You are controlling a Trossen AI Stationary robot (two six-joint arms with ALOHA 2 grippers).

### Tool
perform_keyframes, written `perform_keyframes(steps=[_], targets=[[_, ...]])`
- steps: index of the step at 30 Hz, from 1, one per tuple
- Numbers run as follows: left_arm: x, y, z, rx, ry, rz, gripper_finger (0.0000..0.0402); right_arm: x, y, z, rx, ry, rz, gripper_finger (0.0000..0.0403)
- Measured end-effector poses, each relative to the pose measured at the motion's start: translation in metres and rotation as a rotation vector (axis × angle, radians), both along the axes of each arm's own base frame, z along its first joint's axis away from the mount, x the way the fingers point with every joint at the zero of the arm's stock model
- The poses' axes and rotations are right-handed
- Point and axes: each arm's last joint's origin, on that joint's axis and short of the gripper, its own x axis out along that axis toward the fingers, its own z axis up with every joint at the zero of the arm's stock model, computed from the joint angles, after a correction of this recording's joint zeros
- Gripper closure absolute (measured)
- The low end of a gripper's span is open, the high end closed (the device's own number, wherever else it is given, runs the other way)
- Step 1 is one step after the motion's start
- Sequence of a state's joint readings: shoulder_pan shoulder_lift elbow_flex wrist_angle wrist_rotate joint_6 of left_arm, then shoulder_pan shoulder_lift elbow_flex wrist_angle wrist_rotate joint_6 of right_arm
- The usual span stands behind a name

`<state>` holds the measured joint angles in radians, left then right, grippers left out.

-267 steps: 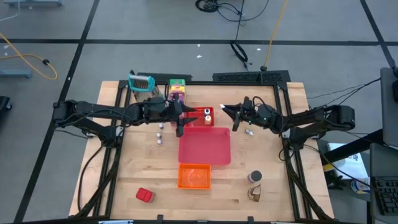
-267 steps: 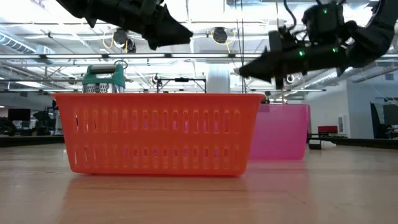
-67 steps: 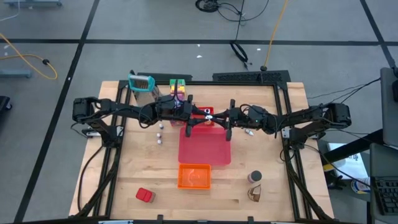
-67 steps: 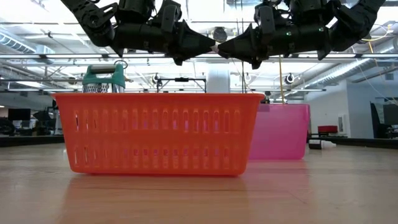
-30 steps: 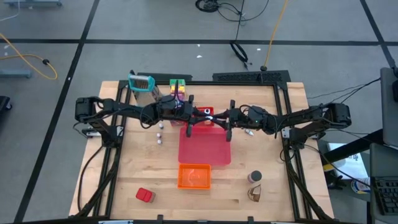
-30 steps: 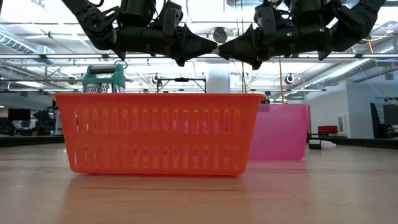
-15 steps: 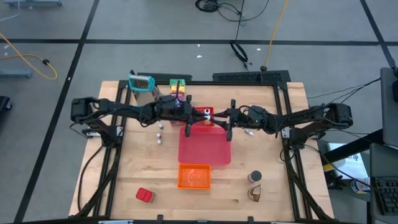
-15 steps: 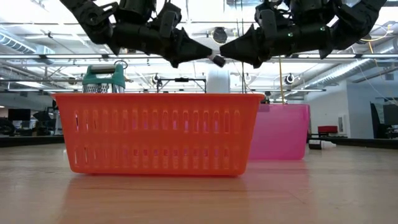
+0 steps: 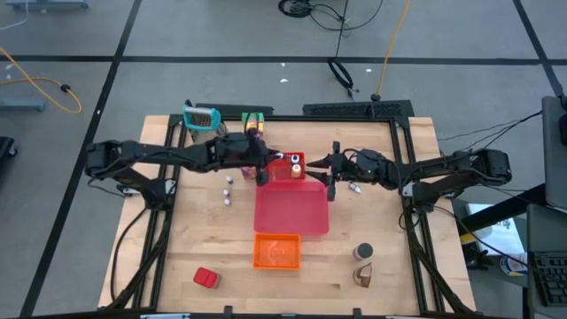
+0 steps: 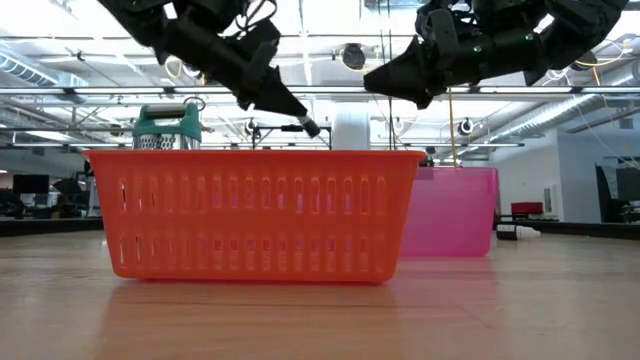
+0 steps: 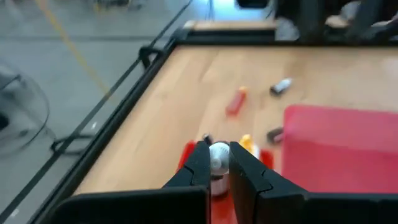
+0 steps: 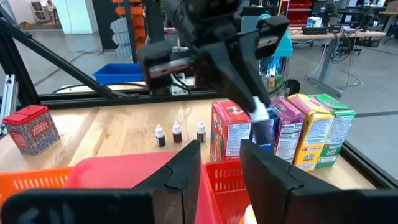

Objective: Pick & Place Kitchen Items
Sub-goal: Put the violet food coloring bottle into the red bin

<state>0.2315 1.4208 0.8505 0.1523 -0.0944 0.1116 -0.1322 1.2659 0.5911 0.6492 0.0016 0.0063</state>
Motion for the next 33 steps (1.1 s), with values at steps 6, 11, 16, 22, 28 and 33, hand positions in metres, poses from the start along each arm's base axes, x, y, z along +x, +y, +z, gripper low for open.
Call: perform_keyframes(steps=[6,11,16,22,28,33], targets=[[0.007,0.007,0.014,0.017,0.127,0.04,0.0386,0.0,0.0,0.0,0.0,0.002,-0.001,0.03],[0.02,0.013,0.012,0.022,0.247,0.015,0.0386,0.0,0.0,-0.001,0.001,0.007,0.002,0.03],[0.036,0.022,0.005,0.014,0.338,-0.009,0.0386,0.0,0.0,-0.001,0.003,0.011,0.003,0.03],[0.055,0.033,-0.014,-0.023,0.489,-0.024,0.0386,0.0,0.0,-0.002,0.01,0.019,0.003,0.03],[0.071,0.037,-0.027,-0.03,0.563,-0.051,0.0386,0.0,0.0,-0.003,0.012,0.031,0.003,0.03],[0.079,0.042,-0.035,-0.043,0.603,-0.06,0.0386,0.0,0.0,-0.004,0.013,0.04,0.003,0.0302]])
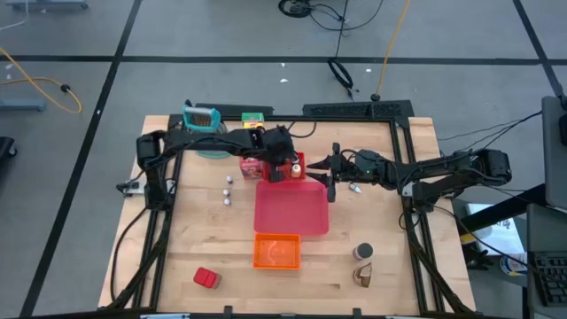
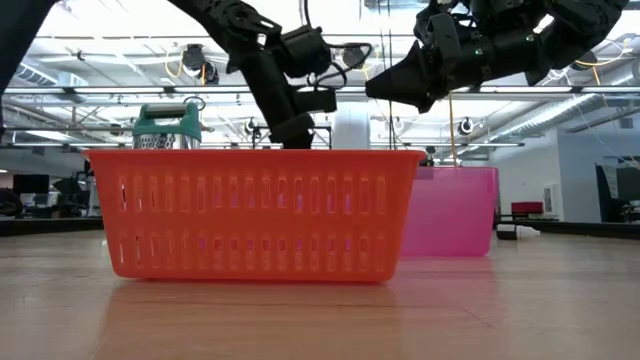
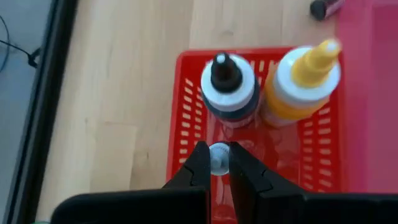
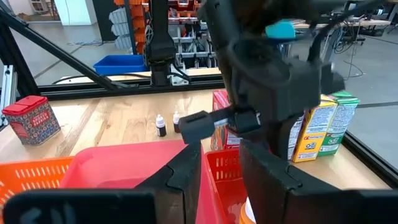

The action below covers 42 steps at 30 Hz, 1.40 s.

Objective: Pick & Place Kitchen Items
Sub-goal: Put the violet food coloring bottle into the red bin

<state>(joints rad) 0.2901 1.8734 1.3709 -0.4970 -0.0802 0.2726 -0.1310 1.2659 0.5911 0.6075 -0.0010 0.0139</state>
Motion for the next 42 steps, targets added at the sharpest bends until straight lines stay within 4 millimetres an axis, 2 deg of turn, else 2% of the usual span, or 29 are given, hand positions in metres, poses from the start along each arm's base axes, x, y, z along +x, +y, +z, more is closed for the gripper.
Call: perform_keyframes(steps=[9,16,35,42], targets=[[0.0,0.013,-0.014,-0.013,0.045,0.022,0.038,0.0,0.0,-0.001,-0.001,0.011,0.001,0.0302],[0.001,0.015,-0.012,-0.01,0.024,0.031,0.0339,0.0,0.0,-0.001,-0.001,0.014,0.0,0.0303],[0.003,0.013,-0.012,-0.054,-0.013,0.02,0.0331,0.0,0.0,-0.002,-0.001,0.019,0.001,0.0303],[0.007,0.016,-0.029,-0.062,0.025,0.028,0.0313,0.0,0.0,-0.002,0.0,0.023,0.001,0.0303]])
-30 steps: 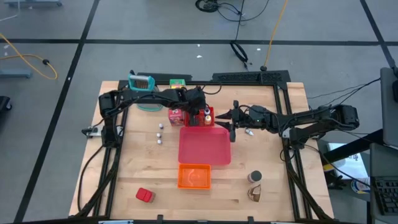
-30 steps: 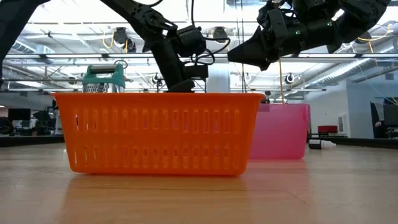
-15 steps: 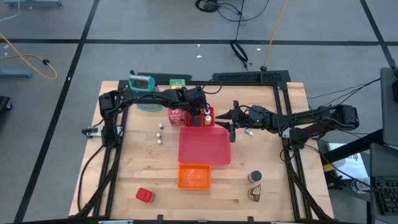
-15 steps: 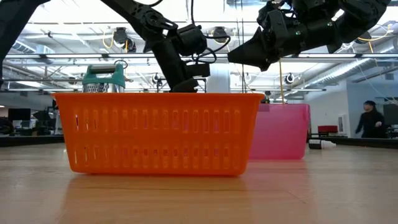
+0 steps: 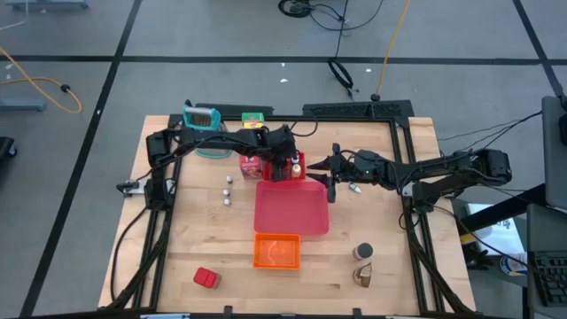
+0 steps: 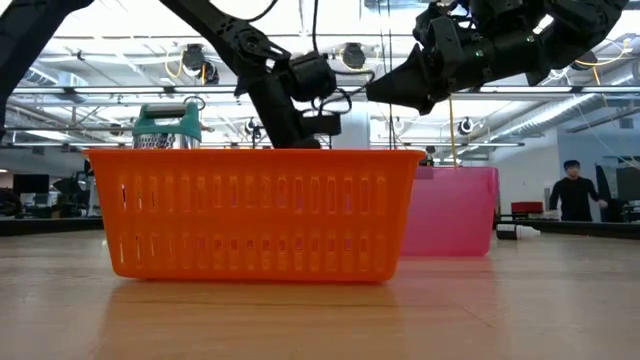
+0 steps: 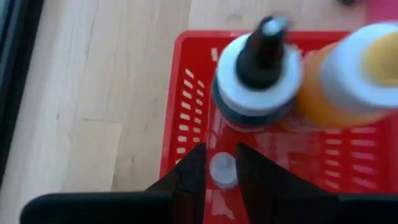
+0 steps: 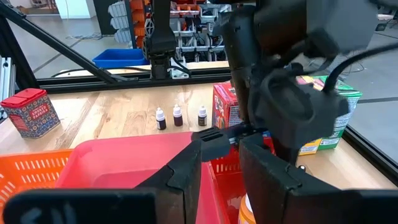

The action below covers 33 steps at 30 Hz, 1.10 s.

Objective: Pick & Place Kitchen Items
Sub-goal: Put the violet food coloring bottle into the red bin, then put the transparent food coloring bottle into the red bin

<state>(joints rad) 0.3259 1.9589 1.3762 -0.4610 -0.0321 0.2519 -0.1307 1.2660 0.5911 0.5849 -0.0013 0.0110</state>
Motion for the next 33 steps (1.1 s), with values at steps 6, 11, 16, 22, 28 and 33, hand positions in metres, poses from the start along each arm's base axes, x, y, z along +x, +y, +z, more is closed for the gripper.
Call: perform_keyframes(steps=[6,11,16,22,28,33], targets=[[0.0,0.0,-0.007,0.016,0.035,0.013,0.029,0.0,0.0,-0.001,0.001,0.006,0.0,0.0303],[0.001,0.001,-0.006,0.041,0.032,0.006,0.0275,0.0,0.0,-0.001,-0.005,0.008,0.0,0.0303],[-0.003,0.002,0.003,0.11,0.045,0.043,0.0273,-0.002,-0.005,-0.007,-0.021,0.078,-0.053,0.0303],[-0.009,0.0,0.032,0.12,-0.045,0.082,0.0272,-0.009,-0.017,-0.02,-0.001,0.222,-0.215,0.0303],[-0.014,-0.003,0.059,0.101,-0.157,0.091,0.0272,-0.018,-0.026,-0.033,0.044,0.36,-0.262,0.0303],[-0.015,-0.008,0.067,0.052,-0.203,0.047,0.0272,-0.028,-0.037,-0.037,0.061,0.44,-0.328,0.0303]])
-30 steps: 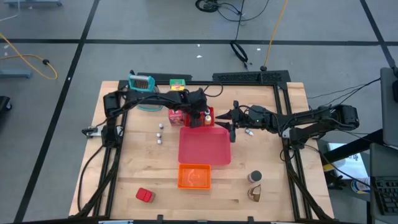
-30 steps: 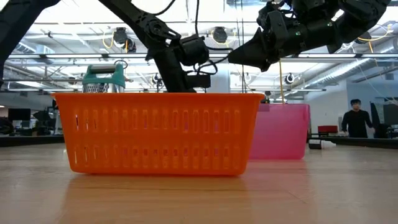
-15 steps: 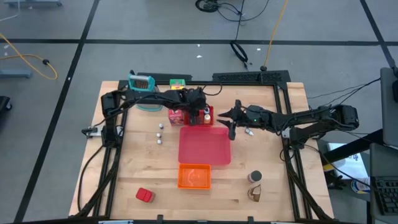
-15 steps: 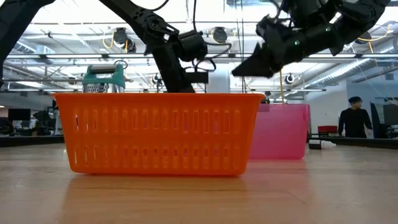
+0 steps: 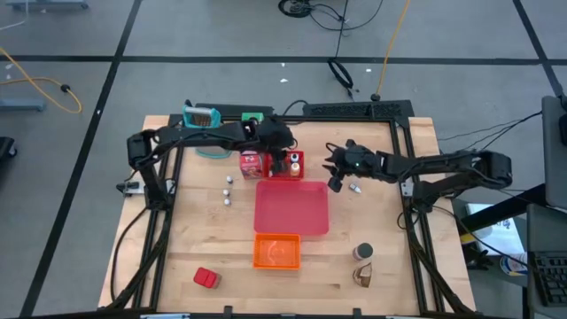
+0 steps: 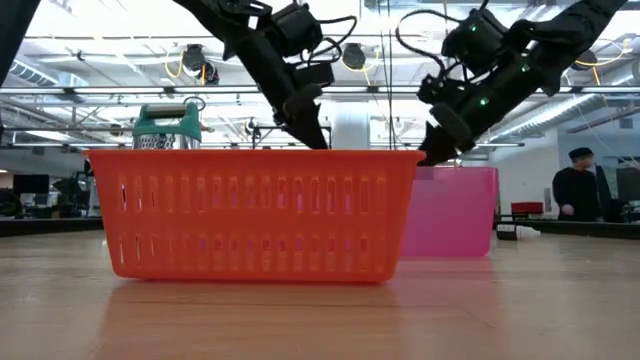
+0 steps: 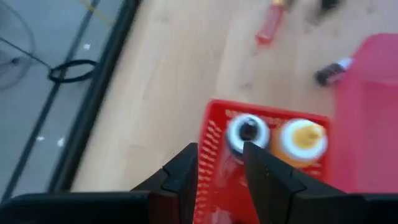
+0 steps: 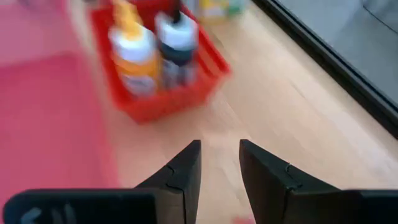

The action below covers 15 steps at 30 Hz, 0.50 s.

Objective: Pick & Place Kitchen Items
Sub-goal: Put the transparent food coloring bottle into the red bin

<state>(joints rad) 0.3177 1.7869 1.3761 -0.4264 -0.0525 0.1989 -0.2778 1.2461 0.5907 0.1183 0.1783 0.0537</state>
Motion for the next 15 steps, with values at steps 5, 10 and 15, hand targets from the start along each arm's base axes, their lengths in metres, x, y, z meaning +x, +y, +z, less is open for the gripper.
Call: perform_keyframes(steps=[5,10,15], targets=[[0.002,-0.005,0.002,-0.017,-0.017,-0.026,0.0272,-0.017,-0.009,-0.005,0.054,0.125,-0.074,0.0303],[0.004,-0.012,0.002,-0.018,-0.022,-0.045,0.0272,-0.031,-0.011,-0.011,0.127,0.237,-0.097,0.0303],[0.007,-0.02,0.002,-0.014,-0.026,-0.07,0.0272,-0.035,-0.011,-0.014,0.158,0.28,-0.053,0.0303]])
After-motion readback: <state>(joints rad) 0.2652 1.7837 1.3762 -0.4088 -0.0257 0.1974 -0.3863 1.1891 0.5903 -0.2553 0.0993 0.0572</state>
